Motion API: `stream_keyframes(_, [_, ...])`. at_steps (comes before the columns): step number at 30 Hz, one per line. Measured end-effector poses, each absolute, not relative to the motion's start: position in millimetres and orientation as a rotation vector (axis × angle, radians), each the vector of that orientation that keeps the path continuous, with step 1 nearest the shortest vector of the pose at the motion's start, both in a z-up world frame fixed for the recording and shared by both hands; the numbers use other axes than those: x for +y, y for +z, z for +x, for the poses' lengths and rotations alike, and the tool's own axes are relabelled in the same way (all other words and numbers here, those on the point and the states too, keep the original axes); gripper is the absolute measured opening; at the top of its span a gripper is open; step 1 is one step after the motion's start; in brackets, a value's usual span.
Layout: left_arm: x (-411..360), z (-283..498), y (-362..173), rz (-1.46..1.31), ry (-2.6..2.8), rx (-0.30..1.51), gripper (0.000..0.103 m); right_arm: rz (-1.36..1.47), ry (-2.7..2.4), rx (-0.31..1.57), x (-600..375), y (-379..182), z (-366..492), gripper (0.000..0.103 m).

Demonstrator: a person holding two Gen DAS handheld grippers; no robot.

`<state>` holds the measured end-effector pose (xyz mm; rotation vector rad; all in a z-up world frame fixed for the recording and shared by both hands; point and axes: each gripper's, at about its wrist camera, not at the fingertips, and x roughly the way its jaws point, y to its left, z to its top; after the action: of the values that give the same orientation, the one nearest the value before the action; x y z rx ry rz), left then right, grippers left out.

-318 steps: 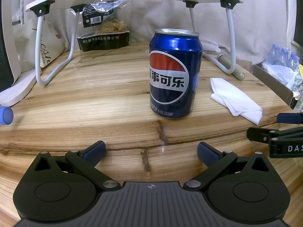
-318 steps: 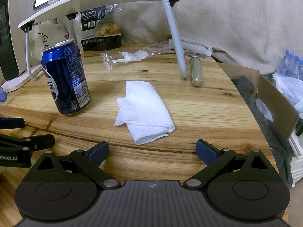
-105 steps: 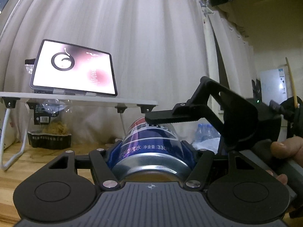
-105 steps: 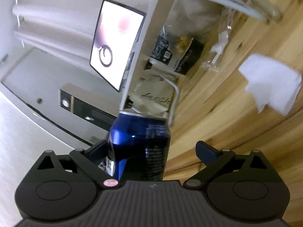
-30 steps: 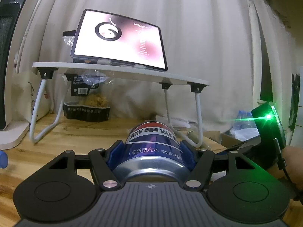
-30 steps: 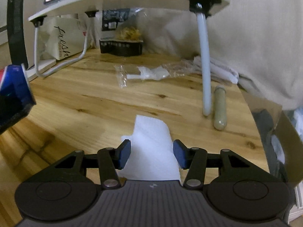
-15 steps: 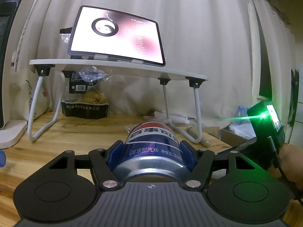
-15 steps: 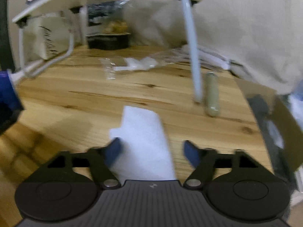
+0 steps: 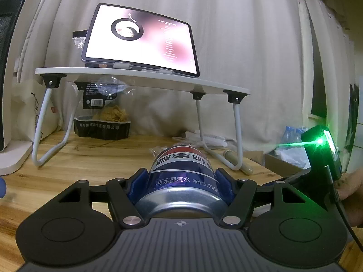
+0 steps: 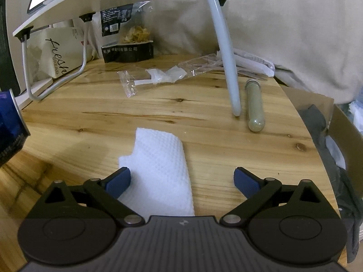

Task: Clean container
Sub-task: 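Lower the right tool onto the white paper towel and close on it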

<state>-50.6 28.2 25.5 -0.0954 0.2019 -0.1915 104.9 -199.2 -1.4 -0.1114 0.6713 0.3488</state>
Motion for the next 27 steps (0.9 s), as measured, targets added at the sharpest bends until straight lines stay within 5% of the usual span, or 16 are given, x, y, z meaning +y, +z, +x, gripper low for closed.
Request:
stream_keyframes(12, [28, -51, 25, -0.094, -0.199, 0.200, 0.067, -0.130, 0.320, 0.700, -193, 3, 107, 0.103])
stream_keyframes(15, [28, -51, 26, -0.095, -0.201, 0.202, 0.067, -0.147, 0.365, 0.725, -188, 14, 107, 0.075])
stream_keyframes(22, [27, -51, 26, -0.090, -0.202, 0.201, 0.067, -0.169, 0.406, 0.731, -179, 28, 97, 0.068])
stream_keyframes(27, [26, -51, 27, -0.087, -0.207, 0.201, 0.067, -0.203, 0.395, 0.768, -174, 21, 100, 0.044])
